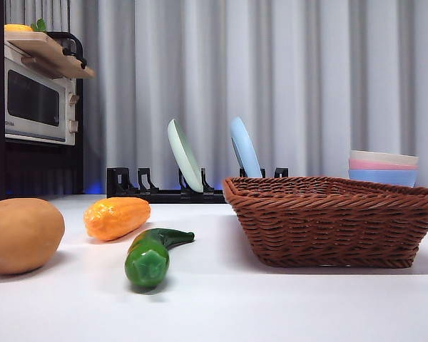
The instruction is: Pick up the basket,pick up the corn from the table,pick up the potato from the table,pick up the cucumber from the table,put all items into the basket
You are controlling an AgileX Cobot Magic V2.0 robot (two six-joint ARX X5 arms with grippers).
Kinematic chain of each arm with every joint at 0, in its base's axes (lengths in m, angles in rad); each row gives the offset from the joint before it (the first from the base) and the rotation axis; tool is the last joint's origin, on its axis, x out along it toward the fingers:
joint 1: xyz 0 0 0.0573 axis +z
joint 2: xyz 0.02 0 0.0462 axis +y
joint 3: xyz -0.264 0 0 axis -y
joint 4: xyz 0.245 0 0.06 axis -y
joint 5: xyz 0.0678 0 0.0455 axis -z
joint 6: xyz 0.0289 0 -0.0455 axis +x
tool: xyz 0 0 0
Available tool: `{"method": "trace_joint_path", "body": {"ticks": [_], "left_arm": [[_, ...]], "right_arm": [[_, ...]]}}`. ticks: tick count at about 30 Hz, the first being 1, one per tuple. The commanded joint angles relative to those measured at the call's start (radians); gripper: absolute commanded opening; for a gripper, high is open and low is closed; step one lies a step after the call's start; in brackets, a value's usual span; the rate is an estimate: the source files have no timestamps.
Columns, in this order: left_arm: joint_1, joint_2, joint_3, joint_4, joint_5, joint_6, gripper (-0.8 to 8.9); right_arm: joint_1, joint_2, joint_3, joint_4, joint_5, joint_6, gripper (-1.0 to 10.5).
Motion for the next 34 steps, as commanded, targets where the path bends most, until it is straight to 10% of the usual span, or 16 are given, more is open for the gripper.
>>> {"method": "trace_joint_path", "body": {"ticks": [1,19,24,34], "left_arm": [[0.003,0.066,0.068,-0.003,0.013,0.047,-0.08],[0.002,0.604,0.519,-0.236,0.240,0.233,0.12],[0.001,0.684,0.528,-0.240,0.293,0.223,3.23],[0.001,0.715,0.528,-0.249,0.299,0.220,3.46]], "right_arm": [[0.001,0.095,0.082,-0.005,-0.002,-0.032,-0.1],[0.001,0.722,0.579,-0.343,-0.290,-0.309,0.1],[0.001,0.808,0.605,-0.346,-0.301,-0.326,3.6],[0.001,1.058,0.733,-0.346,-0.278,-0.351,4.1]]}}
